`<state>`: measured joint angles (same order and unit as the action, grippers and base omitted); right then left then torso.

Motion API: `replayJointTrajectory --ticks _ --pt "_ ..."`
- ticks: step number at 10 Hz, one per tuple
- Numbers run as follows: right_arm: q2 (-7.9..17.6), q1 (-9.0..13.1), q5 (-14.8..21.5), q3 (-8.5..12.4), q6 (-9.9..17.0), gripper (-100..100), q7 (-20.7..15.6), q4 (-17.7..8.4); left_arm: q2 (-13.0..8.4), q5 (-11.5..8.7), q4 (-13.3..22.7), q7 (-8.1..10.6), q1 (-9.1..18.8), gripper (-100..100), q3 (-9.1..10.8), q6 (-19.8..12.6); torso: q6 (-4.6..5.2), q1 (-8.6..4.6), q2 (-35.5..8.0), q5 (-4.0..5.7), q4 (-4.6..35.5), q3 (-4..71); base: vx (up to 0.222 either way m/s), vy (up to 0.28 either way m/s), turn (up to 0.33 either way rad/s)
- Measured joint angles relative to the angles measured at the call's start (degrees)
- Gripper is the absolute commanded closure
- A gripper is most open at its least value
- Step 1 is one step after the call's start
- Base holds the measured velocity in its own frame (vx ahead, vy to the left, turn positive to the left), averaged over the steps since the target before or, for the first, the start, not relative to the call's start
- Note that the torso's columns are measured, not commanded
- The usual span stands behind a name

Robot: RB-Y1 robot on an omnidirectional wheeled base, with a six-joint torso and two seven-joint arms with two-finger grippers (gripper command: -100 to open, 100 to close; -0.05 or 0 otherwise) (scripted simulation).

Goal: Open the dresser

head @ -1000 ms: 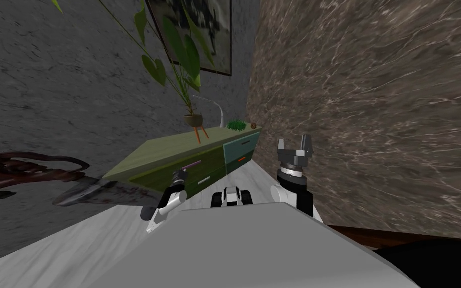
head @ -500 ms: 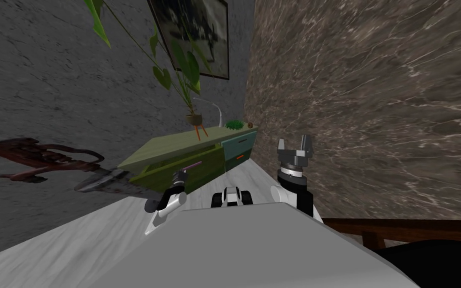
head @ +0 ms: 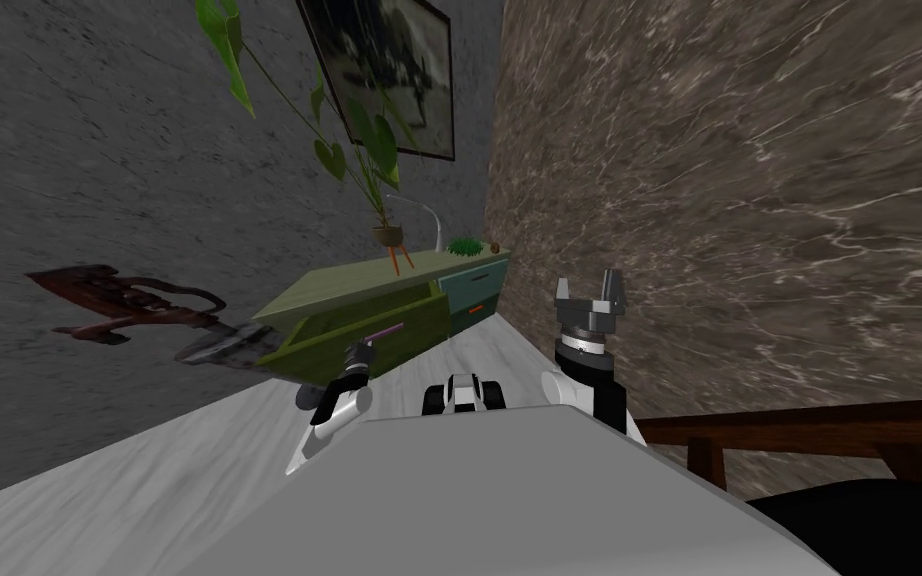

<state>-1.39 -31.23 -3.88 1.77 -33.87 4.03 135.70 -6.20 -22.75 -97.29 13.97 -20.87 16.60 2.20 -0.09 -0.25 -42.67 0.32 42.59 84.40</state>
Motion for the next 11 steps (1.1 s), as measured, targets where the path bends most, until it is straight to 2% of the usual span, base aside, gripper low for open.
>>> replayJointTrajectory --ticks 3,9,10,11 --pt "0.01 -0.03 0.0 0.01 -0.01 0 0.0 0.01 -0.65 -1.07 -4.42 0.64 -1.98 -100 1.11 -3.18 0.09 0.4 0.79 -0.33 -0.39 0.44 0.051 -0.008 0.004" --pt "0.01 -0.02 0.0 0.01 -0.01 0 0.0 0.0 -1.87 -3.03 -12.06 1.7 -6.53 -100 2.7 -8.78 0.05 -0.2 -0.14 0.21 0.14 0.05 0.029 -0.015 0.0" --pt "0.01 -0.02 0.0 0.01 0.0 0 0.0 0.0 -1.84 -3.05 -12.05 1.71 -6.72 0 2.69 -9.0 0.1 -0.15 -0.1 0.1 0.04 0.02 0.006 0.0 0.0" --pt "0.01 -0.02 0.0 0.01 0.0 0 0.0 0.0 -1.77 -3.04 -11.84 1.7 -6.81 0 2.64 -9.1 0.09 -0.07 0.03 0.0 -0.05 0.05 0.0 0.0 0.0"
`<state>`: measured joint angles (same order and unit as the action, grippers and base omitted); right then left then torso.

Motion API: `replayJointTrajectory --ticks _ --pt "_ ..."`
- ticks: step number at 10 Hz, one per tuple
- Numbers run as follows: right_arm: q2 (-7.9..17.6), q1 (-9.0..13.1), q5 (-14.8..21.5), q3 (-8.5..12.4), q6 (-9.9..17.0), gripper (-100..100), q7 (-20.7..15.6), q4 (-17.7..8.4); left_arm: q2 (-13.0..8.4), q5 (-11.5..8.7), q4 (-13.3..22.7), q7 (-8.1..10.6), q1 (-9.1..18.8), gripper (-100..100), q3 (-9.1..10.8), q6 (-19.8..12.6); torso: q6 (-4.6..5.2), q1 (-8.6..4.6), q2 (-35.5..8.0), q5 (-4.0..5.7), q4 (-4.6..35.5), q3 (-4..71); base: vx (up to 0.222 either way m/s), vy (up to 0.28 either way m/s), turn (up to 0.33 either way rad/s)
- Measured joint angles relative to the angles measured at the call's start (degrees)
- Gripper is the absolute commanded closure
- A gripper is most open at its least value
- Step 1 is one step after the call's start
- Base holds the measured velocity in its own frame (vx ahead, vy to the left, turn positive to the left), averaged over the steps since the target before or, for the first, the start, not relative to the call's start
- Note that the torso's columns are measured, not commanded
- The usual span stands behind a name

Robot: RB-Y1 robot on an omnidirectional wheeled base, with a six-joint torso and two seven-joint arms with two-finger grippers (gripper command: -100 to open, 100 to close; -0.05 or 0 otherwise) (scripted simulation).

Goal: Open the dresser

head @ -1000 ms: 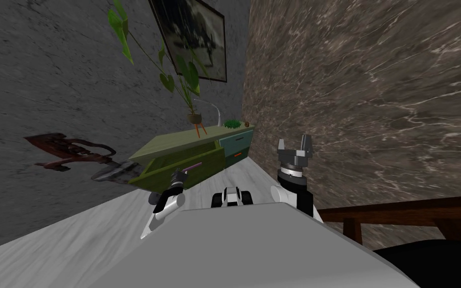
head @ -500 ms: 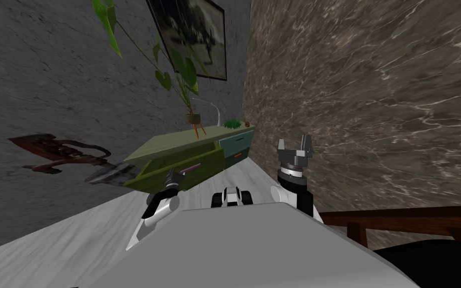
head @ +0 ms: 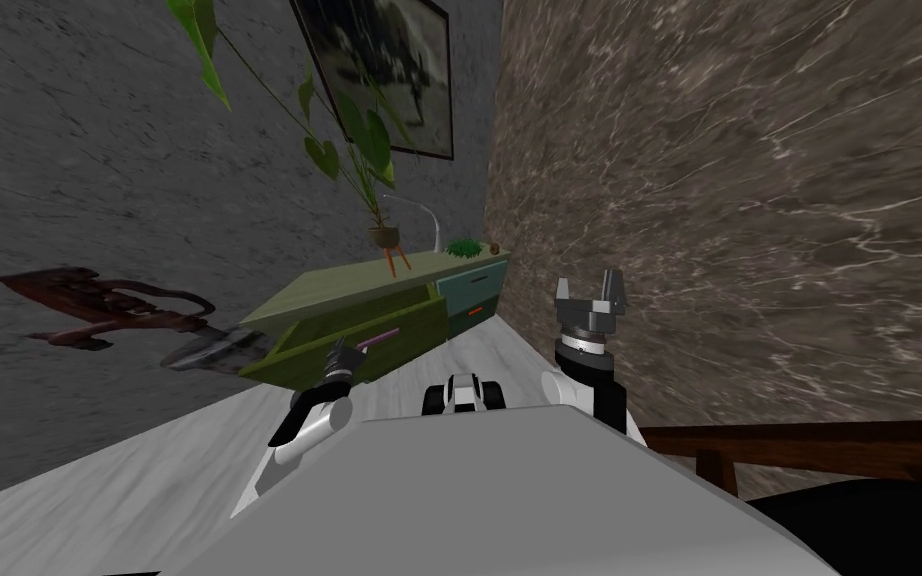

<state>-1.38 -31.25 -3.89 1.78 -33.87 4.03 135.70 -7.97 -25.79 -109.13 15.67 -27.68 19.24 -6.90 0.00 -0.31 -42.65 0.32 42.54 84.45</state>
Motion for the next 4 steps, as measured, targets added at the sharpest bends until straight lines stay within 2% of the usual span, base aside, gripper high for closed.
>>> replayJointTrajectory --ticks 4 --pt "0.0 0.0 0.0 0.0 0.0 0 0.0 0.0 0.15 0.03 0.42 -0.04 -0.23 0 -0.12 -0.25 0.0 0.21 0.29 -0.2 -0.18 0.12 0.0 0.0 0.0"
